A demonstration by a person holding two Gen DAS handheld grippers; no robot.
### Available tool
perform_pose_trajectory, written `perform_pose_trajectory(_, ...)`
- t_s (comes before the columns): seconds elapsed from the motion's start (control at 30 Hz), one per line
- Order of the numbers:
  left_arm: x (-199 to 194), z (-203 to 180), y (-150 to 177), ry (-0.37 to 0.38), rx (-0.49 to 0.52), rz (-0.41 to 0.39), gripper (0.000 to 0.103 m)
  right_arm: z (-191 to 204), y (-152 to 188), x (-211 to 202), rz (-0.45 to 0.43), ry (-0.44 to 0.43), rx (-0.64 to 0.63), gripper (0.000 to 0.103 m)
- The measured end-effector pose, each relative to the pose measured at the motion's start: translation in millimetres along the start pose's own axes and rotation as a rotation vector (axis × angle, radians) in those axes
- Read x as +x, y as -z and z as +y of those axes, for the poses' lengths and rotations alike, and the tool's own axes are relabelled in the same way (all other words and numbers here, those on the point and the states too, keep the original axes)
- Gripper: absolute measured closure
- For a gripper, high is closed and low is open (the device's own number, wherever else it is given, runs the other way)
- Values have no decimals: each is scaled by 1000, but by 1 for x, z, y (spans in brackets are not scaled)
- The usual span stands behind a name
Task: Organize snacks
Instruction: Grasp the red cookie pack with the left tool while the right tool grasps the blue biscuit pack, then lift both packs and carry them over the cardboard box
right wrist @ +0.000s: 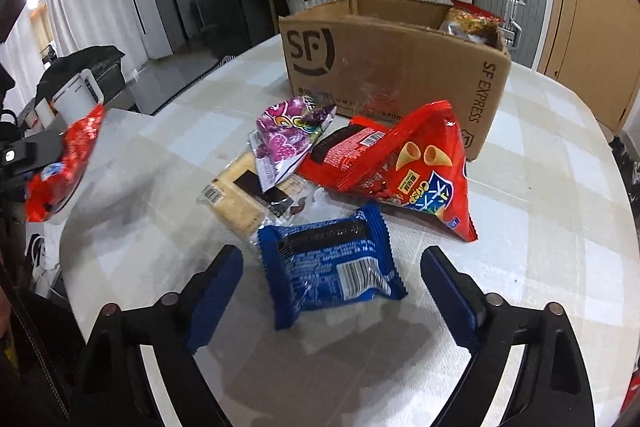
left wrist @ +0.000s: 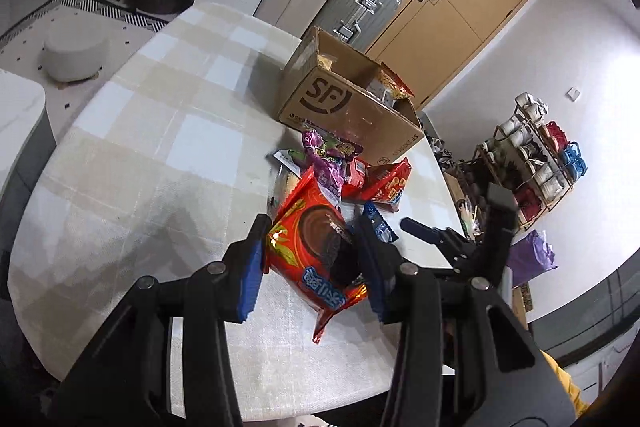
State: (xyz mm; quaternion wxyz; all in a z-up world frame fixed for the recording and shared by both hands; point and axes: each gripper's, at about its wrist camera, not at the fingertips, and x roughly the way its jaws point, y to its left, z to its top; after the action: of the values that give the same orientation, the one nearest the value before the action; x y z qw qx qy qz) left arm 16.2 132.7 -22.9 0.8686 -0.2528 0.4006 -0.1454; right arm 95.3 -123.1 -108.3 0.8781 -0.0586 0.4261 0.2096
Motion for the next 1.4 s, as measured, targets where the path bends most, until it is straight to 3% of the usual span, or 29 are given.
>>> perform_pose_trajectory(0.17,3,-6,3,9,5,-3,63,-4,-2,17,49,-17,3,37)
perform_pose_trajectory(0.43,9,-8,5,2,9,7,63,6,-1,22,48,-13,-47,48)
perform_pose_trajectory(0.57,13,-8,6,-3,11,14,63,0,1,20,48,-46,-6,54)
perform_pose_trajectory(1.0,24,-8,10,-22,19,36,63,-18,5,-4,12,-126,118,58)
perform_pose_trajectory(1.13,29,-13,12,-50,47,40,63,-22,3,-26,-43,-167,166,58)
perform_pose_trajectory(1.4,35,-35,15,-99,119,-3,63,-15,-1,-93,-242,-185,209,58)
